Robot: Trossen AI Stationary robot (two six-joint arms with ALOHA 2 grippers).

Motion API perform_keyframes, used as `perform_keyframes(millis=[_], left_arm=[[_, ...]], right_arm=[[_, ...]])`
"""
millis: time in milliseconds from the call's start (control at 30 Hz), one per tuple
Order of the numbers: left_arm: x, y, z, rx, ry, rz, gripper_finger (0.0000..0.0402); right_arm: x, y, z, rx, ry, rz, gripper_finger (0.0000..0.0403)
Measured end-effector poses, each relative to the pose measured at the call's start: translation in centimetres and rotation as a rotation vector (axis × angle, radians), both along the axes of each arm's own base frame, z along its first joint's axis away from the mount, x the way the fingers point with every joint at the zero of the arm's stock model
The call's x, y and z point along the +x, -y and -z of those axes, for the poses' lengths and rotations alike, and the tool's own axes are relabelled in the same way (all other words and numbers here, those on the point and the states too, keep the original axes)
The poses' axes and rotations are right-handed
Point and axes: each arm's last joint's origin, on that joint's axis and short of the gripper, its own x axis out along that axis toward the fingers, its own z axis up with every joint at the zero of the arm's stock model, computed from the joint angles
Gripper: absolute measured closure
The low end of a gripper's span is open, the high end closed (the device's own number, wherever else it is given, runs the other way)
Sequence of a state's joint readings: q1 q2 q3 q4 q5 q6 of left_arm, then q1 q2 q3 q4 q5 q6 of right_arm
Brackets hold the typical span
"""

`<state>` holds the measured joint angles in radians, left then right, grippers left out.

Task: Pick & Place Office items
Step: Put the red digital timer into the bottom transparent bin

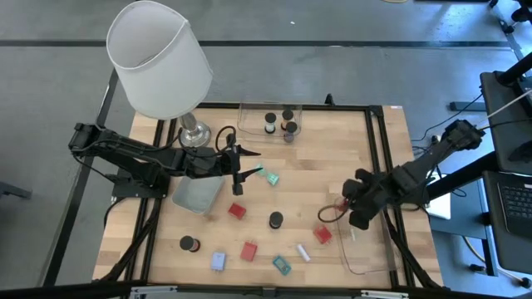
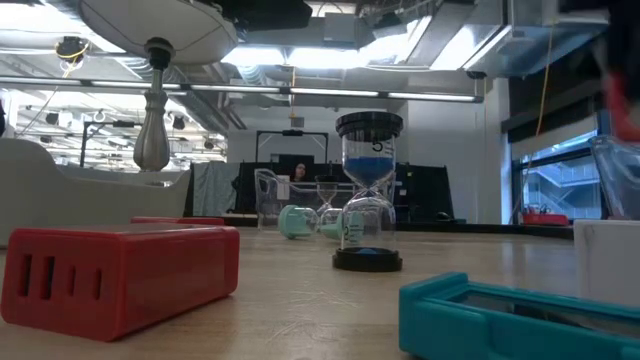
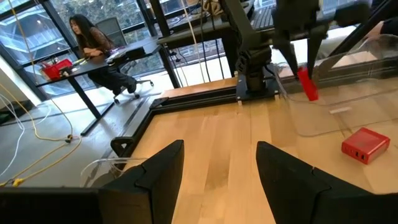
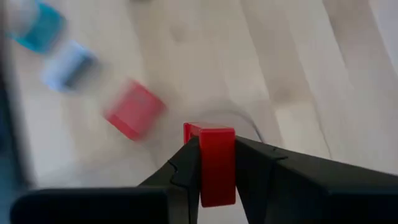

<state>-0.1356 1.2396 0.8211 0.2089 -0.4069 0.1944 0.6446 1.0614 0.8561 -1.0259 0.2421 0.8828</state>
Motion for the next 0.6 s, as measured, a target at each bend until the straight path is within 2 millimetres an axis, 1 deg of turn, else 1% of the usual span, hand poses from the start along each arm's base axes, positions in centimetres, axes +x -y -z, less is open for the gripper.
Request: perform_keyframes(millis=[33,200,267,433,600], left_arm=[[0.0,0.0,0.0,0.000,0.001,0.000,0.0203],[0.0,0.0,0.0,0.000,0.003,0.000,0.0203],[0.0,0.0,0.0,-0.001,0.005,0.000,0.0203],[0.0,0.0,0.0,-0.001,0.004,0.000,0.0203],[0.0,0.0,0.0,-0.001,0.004,0.000,0.0203]], right_arm=[[-0.3,-0.1,0.7,-0.010,-0.034,0.003,0.0325],[-0.8,-0.6,1.5,0.015,-0.045,0.014,0.0327],[-0.7,-0.9,1.3,0.036,-0.019,0.012,0.0330],[-0.8,-1.1,1.7,0.040,-0.022,0.049,0.0328],[-1.2,-1.3,3.5,0.058,-0.032,0.084,0.0328]])
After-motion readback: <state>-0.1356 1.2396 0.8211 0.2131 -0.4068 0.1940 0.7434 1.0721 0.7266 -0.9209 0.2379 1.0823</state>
